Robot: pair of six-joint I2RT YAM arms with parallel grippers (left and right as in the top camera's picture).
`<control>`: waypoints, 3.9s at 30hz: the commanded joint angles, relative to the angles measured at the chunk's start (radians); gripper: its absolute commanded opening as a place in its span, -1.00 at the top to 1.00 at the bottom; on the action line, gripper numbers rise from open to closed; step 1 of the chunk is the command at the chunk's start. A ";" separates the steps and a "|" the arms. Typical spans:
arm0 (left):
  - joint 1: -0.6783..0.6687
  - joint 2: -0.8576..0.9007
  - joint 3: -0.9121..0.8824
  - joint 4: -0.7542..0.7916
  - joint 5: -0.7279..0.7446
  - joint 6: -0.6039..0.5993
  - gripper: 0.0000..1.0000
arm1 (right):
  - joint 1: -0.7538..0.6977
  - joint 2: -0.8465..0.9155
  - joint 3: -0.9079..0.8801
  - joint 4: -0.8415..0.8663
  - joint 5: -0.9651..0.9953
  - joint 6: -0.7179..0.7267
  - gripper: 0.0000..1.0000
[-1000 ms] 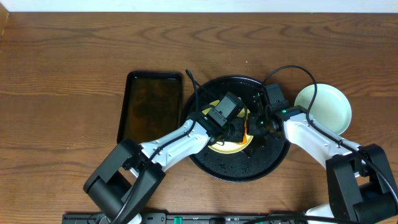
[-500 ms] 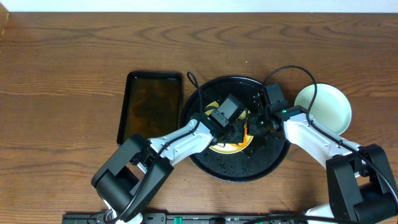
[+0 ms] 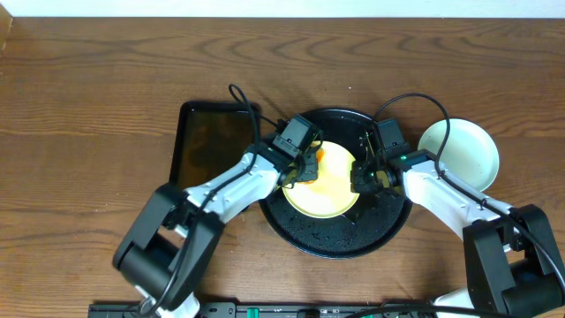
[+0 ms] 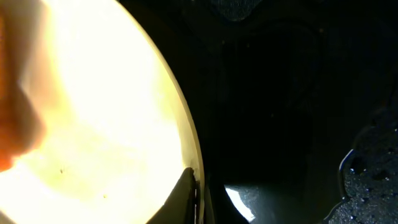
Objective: Clean dirty plates on tray and stack at the side
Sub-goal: 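Hold the yellow plate with right gripper and scrub it with sponge, then return the sponge to the black water tray with the left gripper, then lift the yellow plate with right gripper and stack it on green plates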
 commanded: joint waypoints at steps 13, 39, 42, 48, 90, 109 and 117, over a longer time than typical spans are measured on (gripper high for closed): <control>0.212 -0.389 -0.006 -0.315 -0.260 0.063 0.85 | 0.013 0.024 -0.019 0.054 0.008 -0.013 0.98; 0.592 -0.079 0.029 -0.299 0.083 0.397 -0.47 | 0.013 0.024 -0.019 0.078 0.010 -0.013 0.98; 0.583 -0.164 0.029 -0.306 0.115 0.391 -0.47 | 0.013 0.024 -0.019 0.096 0.010 -0.013 0.98; 0.561 -0.303 0.029 -0.336 0.115 0.390 -0.47 | 0.013 0.019 -0.018 0.153 0.009 -0.061 0.98; 0.562 -0.356 0.027 -0.399 0.115 0.390 -0.47 | 0.296 -0.474 -0.001 0.392 1.075 -0.905 0.98; 0.562 -0.356 0.027 -0.399 0.115 0.390 -0.56 | -0.562 -0.392 -0.002 0.171 0.521 -0.171 0.97; 0.562 -0.356 0.027 -0.400 0.115 0.390 -0.57 | -0.661 -0.258 -0.002 0.213 0.393 -0.163 0.42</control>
